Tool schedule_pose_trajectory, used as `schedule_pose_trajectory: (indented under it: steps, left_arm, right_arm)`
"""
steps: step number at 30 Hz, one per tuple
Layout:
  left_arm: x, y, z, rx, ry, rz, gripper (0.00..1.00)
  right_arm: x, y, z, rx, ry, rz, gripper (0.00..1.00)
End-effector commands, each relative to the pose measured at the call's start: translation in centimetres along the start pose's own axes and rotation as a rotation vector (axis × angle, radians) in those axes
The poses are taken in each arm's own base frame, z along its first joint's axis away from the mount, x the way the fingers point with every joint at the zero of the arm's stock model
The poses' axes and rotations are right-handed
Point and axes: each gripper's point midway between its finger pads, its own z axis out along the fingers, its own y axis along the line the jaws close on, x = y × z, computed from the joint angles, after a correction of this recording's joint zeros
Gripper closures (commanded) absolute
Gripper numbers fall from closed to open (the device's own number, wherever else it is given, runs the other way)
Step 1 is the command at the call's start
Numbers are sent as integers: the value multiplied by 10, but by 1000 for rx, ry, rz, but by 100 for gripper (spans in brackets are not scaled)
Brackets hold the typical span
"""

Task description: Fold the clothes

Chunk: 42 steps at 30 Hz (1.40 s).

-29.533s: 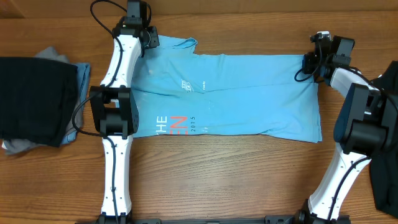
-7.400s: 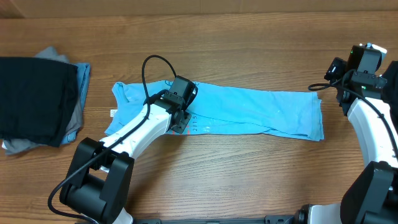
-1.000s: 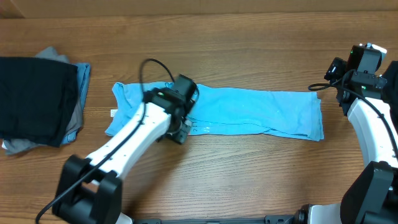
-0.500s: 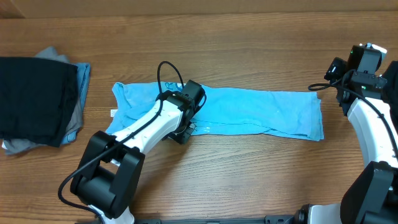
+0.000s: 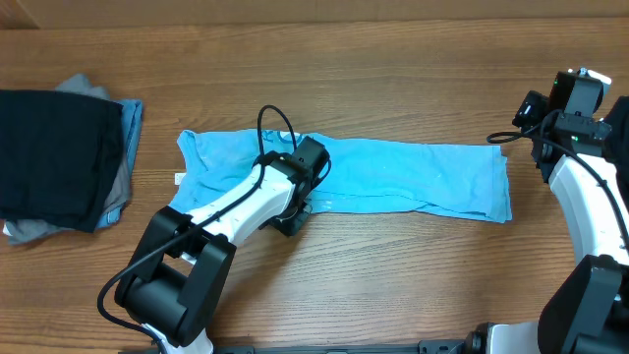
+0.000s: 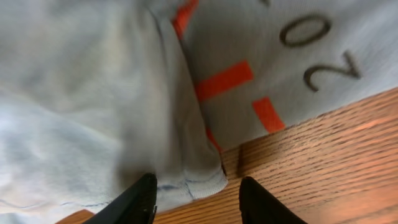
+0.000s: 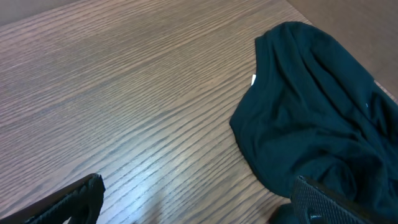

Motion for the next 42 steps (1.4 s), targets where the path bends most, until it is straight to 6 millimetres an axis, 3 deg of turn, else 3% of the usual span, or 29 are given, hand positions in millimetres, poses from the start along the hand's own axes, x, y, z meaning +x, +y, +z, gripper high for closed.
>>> schedule_pose_trajectory:
  steps: [1, 5, 10, 16, 22, 32, 37, 42]
  left_arm:
    - [9, -4, 13, 0, 22, 3, 53]
    - [8, -4, 14, -3, 14, -13, 58]
    - [5, 0, 13, -23, 5, -34, 71]
    - [-1, 9, -5, -56, 9, -49, 83]
    - [-28, 16, -38, -57, -84, -77, 84]
    - [-49, 26, -41, -103, -172, -105, 84]
    - [-43, 16, -39, -51, -144, -89, 83]
    - [-22, 1, -33, 11, -62, -64, 65]
  right_arm:
    - [-6, 0, -3, -1, -17, 3, 0]
    - [-6, 0, -3, -1, -17, 3, 0]
    - [-6, 0, -3, -1, -17, 3, 0]
    - [-6, 0, -3, -1, -17, 3, 0]
    - [-6, 0, -3, -1, -17, 3, 0]
    - [-6, 0, -3, -1, -17, 3, 0]
    - [-6, 0, -3, -1, -17, 3, 0]
    - [-6, 0, -3, -1, -17, 3, 0]
